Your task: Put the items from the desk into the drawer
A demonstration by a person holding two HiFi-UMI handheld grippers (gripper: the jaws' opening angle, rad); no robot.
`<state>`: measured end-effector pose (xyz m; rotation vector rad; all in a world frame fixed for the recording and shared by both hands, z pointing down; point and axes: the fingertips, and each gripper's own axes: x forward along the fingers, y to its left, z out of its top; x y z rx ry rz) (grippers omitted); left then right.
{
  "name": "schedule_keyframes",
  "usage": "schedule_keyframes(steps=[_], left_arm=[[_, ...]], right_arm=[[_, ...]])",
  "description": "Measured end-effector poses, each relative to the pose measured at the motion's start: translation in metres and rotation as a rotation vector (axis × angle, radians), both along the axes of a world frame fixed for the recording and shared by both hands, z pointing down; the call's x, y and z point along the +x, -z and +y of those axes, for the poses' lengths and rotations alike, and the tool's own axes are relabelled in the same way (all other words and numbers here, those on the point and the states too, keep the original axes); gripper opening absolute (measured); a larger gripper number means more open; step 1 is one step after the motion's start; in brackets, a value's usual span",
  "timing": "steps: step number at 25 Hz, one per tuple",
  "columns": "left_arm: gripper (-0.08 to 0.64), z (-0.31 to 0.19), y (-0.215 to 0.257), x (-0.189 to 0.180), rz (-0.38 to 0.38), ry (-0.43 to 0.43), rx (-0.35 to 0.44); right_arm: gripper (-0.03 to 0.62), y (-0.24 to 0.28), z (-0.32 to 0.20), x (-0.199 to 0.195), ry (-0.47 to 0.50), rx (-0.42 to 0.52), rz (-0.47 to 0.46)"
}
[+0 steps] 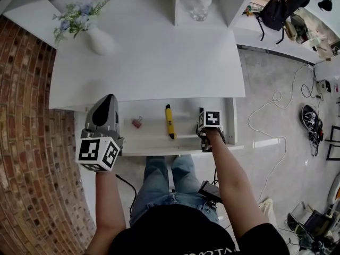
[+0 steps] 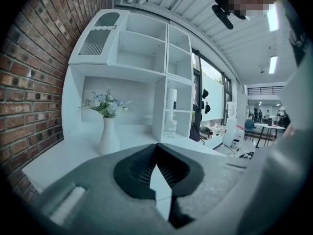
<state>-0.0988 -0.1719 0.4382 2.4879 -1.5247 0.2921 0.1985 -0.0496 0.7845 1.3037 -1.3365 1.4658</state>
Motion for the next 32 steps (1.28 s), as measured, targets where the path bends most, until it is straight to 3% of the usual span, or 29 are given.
schedule_keyframes(steps=[4, 7, 9, 13, 23, 28, 32], left_arm=[[0.005, 0.002, 0.0, 0.002, 0.002, -0.006, 0.001], [0.003, 0.004, 0.001, 0.005, 0.006, -0.014, 0.003], [0.004, 0.004, 0.002, 0.007, 0.01, -0.017, 0.006], [0.003, 0.004, 0.008, 0.01, 0.022, -0.021, 0.023], [0.005, 0.006, 0.039, 0.018, 0.035, -0.027, 0.088], [0.005, 0.013, 0.053, 0.021, 0.044, -0.001, 0.12], [0.005, 0.017, 0.067, 0.024, 0.055, 0.009, 0.154]], right_arm=[[0.1, 0.004, 0.0, -0.002, -0.019, 0.025, -0.022], [0.205, 0.015, 0.003, -0.008, -0.048, 0.028, -0.061], [0.228, 0.024, 0.0, -0.011, -0.046, 0.057, -0.088], [0.253, 0.047, -0.003, -0.02, -0.018, 0.142, -0.164], [0.295, 0.124, -0.013, -0.022, 0.088, 0.335, -0.214], [0.296, 0.18, -0.021, -0.021, 0.174, 0.472, -0.179], [0.284, 0.24, -0.032, -0.028, 0.25, 0.67, -0.196]])
